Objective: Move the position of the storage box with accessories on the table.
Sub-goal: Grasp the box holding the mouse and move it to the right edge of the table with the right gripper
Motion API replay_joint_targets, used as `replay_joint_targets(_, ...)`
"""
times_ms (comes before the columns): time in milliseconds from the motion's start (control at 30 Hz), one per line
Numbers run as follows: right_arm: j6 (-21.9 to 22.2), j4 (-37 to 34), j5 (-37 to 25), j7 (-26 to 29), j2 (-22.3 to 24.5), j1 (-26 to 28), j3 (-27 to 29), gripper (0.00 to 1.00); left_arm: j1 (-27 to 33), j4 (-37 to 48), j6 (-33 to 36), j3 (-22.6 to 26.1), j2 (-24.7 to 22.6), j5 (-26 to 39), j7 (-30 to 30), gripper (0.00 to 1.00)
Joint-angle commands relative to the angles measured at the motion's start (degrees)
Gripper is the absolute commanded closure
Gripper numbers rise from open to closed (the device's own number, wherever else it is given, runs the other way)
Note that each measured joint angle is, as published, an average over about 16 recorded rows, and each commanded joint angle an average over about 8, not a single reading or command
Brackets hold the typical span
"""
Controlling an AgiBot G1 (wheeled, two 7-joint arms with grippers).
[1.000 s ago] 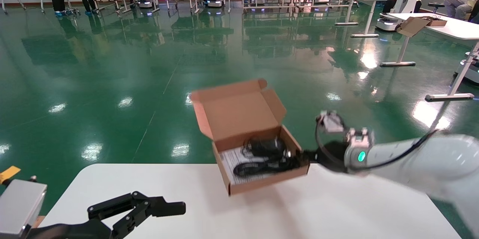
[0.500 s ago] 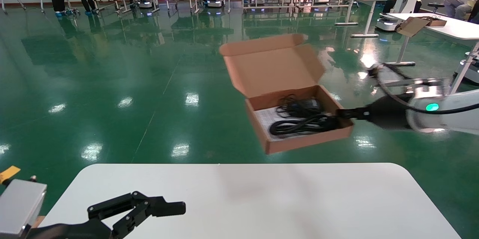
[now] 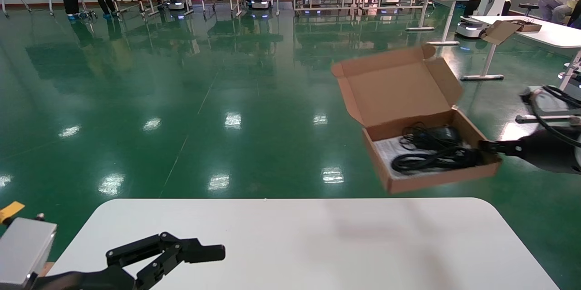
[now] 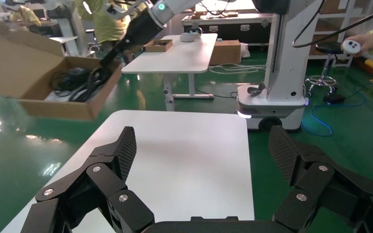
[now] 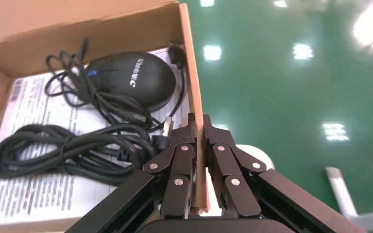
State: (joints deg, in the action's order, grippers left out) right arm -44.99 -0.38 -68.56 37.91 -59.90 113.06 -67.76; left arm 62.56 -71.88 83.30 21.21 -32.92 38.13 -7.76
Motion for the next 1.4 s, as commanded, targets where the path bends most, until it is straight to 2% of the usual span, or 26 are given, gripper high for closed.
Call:
replay_joint_targets(33,0.70,-0.21,0.00,-0.47,0.90,-0.32,0.00,1.00,0.00,0.00,0.00,0.00,0.00,0.00,0.00,0.00)
replay_joint_targets(667,2.83,-0.26,0.66,-3.20,6.27,-5.76,0.46,1.00,0.00,0.00,0.00,0.01,0.00,0.00,0.00,0.00)
replay_joint_targets(1400,4.29,-0.15,3.69,-2.93,7.82,-14.03,2.60,1.00,0.00,0.00,0.00,0.01,0.00,-0.01,0.01,0.00)
